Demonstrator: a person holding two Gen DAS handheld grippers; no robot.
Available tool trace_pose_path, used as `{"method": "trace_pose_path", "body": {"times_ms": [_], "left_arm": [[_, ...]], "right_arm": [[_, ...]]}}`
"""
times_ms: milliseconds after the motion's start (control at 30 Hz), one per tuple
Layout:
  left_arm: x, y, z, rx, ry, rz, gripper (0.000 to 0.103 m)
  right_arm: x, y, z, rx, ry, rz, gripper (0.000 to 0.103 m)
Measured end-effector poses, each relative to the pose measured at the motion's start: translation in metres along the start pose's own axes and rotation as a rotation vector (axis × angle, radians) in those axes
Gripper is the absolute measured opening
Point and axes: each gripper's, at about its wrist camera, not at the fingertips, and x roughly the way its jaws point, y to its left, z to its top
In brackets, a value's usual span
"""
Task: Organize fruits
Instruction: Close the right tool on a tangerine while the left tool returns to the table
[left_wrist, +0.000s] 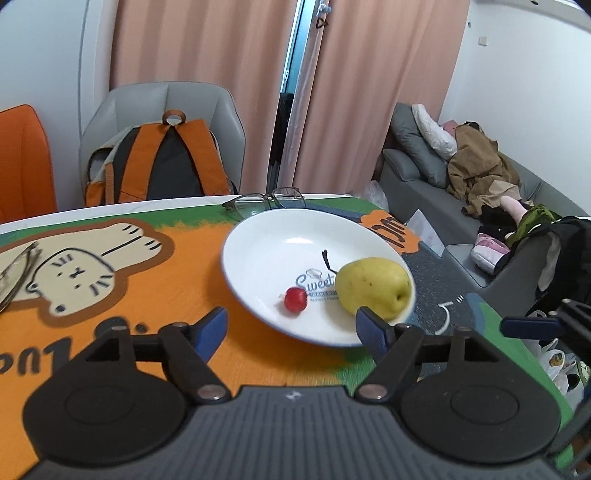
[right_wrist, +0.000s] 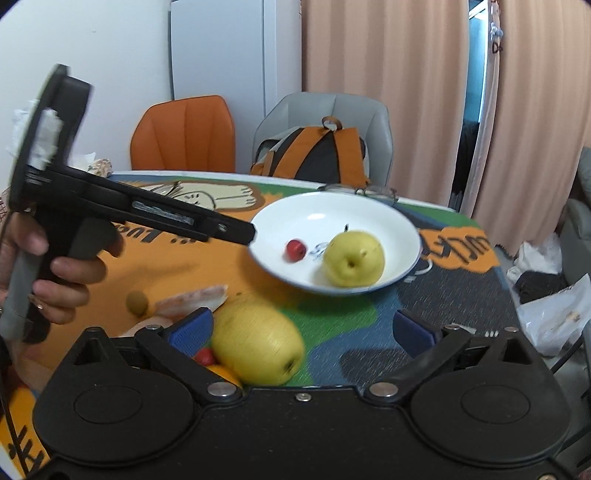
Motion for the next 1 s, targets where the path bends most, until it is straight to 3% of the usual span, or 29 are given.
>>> {"method": "trace_pose_path", "body": {"times_ms": [567, 1000], "left_arm": [[-0.080, 0.004, -0.062, 0.019, -0.006, 0.023, 0.076], [-0.084, 0.001, -0.096, 0.036, 0.031, 0.034, 0.076]], "right_arm": [[-0.029, 0.032, -0.030, -0.002, 0.003, 0.050, 0.103], [-0.021, 0.046, -0.048, -0.018, 0.017, 0.032, 0.102]]}}
